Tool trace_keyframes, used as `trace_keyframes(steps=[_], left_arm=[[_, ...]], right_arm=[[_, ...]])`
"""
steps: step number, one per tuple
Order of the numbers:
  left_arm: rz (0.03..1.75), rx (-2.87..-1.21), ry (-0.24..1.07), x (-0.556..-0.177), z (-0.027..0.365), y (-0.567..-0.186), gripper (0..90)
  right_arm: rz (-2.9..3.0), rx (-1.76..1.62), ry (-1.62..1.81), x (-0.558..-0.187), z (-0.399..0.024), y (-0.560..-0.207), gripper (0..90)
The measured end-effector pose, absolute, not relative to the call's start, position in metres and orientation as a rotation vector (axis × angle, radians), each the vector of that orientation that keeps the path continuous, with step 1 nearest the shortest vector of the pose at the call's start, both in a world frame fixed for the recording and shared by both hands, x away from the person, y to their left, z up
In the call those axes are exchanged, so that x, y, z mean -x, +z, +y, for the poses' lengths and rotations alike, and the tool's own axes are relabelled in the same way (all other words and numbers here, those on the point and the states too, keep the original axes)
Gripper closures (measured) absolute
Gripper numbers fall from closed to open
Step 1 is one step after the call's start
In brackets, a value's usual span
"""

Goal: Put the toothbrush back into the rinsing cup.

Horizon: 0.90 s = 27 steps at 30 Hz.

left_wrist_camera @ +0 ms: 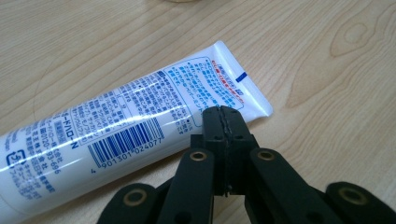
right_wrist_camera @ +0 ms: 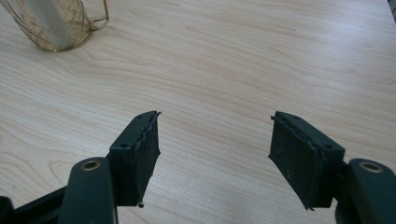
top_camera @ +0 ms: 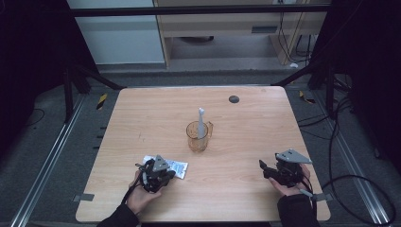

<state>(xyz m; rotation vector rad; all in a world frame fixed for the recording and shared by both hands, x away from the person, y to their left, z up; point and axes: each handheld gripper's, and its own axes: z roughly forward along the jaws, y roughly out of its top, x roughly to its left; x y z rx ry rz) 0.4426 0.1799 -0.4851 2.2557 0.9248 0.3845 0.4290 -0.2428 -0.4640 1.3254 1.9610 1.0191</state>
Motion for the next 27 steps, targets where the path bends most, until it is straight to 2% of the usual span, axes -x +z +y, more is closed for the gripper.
trace_keyframes(steps=[9,15,21,27], left_arm=[[0.925,-2.245,0.379,-0.447,0.179,-0.483,89.6],[0.957,-2.162,0.435,-0.452,0.192,-0.464,89.4],[1.012,-2.089,0.503,-0.473,0.218,-0.444,89.5],[1.076,-2.11,0.531,-0.495,0.233,-0.447,89.5]], right_arm=[[1.971,-1.332,1.009,-0.43,-0.242,-0.466,33.0],[1.972,-1.341,1.004,-0.43,-0.243,-0.466,34.1],[1.978,-1.352,0.998,-0.431,-0.241,-0.466,34.7],[1.981,-1.345,0.993,-0.431,-0.241,-0.467,35.9]])
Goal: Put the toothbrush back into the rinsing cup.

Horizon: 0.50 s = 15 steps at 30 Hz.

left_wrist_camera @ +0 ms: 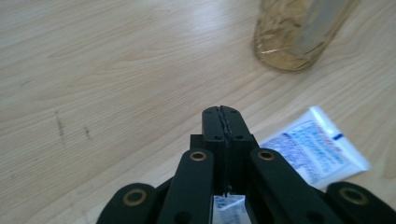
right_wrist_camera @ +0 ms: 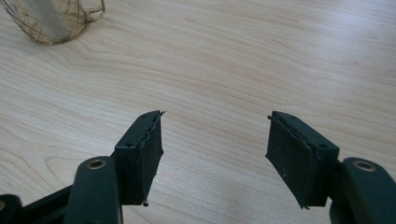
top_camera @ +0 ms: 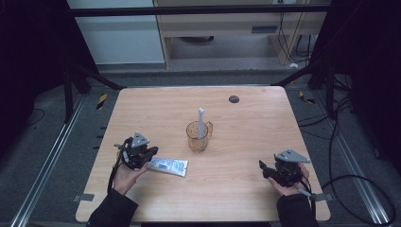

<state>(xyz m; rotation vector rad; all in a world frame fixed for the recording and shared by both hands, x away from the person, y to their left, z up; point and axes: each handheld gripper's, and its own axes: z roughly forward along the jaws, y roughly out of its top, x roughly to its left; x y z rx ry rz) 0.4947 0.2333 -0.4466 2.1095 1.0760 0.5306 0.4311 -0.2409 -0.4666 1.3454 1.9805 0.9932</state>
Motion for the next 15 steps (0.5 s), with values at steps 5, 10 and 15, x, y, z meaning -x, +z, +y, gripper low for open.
trace_keyframes(steps=[5,10,15], left_arm=[[1.107,-2.156,0.533,-0.505,0.238,-0.456,89.5],[1.115,-2.196,0.515,-0.507,0.239,-0.461,89.5],[1.113,-2.231,0.489,-0.508,0.237,-0.466,89.5]], right_arm=[[1.988,-1.345,0.986,-0.432,-0.24,-0.468,36.5],[2.0,-1.348,0.98,-0.432,-0.239,-0.469,37.2],[2.003,-1.34,0.966,-0.432,-0.239,-0.47,37.0]])
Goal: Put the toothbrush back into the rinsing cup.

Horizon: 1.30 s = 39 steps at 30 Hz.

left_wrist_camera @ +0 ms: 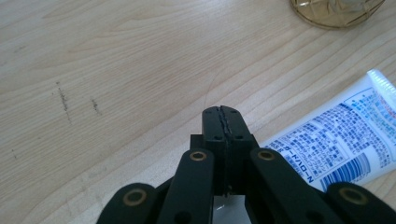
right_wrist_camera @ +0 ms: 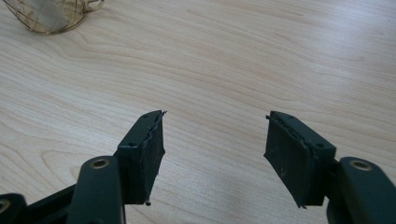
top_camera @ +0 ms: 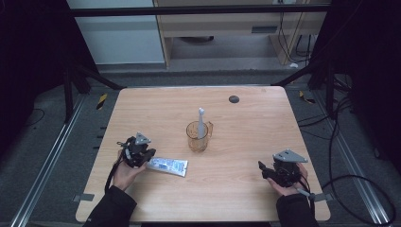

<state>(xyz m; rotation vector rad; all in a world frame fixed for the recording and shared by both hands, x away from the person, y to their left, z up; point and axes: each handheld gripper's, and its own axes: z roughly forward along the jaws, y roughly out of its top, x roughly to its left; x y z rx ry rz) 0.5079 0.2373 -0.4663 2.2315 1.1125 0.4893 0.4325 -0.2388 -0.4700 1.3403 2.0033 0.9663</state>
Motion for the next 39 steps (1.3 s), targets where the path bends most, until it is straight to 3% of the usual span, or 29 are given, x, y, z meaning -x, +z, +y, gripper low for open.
trace_keyframes(steps=[12,39], left_arm=[[1.123,-2.246,0.468,-0.502,0.241,-0.469,89.5],[1.1,-2.266,0.432,-0.45,0.241,-0.472,89.5]], right_arm=[[2.006,-1.339,0.964,-0.433,-0.239,-0.47,36.5],[2.001,-1.339,0.955,-0.431,-0.24,-0.47,36.5]])
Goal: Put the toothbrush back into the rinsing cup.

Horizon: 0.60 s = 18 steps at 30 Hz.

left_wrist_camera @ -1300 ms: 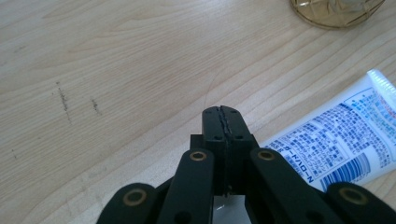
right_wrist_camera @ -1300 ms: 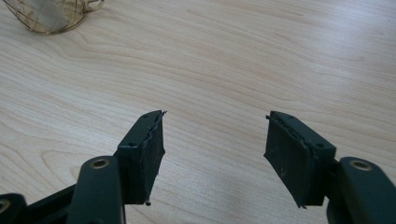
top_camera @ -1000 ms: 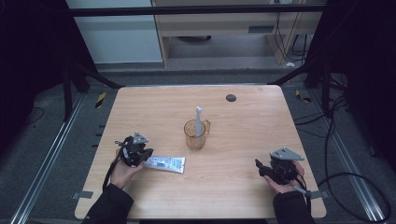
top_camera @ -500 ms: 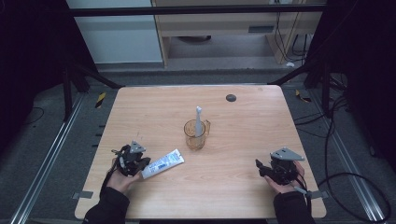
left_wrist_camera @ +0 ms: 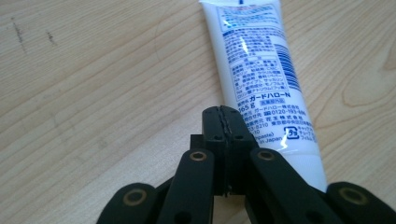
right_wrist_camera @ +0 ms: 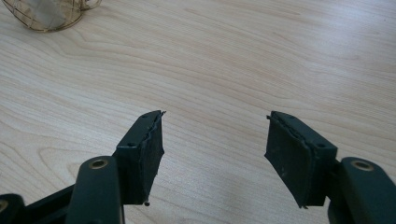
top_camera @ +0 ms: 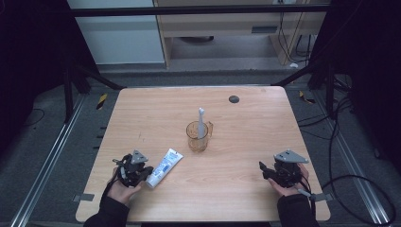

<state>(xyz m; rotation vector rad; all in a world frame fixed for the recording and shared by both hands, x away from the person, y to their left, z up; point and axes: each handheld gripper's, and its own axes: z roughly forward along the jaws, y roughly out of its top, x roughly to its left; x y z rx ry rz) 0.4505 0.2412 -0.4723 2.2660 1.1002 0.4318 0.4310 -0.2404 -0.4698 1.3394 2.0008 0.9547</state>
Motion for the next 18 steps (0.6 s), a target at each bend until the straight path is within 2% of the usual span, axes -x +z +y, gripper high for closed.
trace_keyframes(steps=[7,14,18], left_arm=[[1.109,-2.246,0.437,-0.454,0.244,-0.468,85.8],[1.106,-2.2,0.434,-0.455,0.245,-0.457,75.6],[1.107,-2.188,0.437,-0.458,0.242,-0.451,65.9]], right_arm=[[1.995,-1.34,0.957,-0.431,-0.241,-0.469,36.1],[1.989,-1.345,0.958,-0.431,-0.242,-0.468,35.7],[1.982,-1.346,0.959,-0.431,-0.243,-0.467,35.5]])
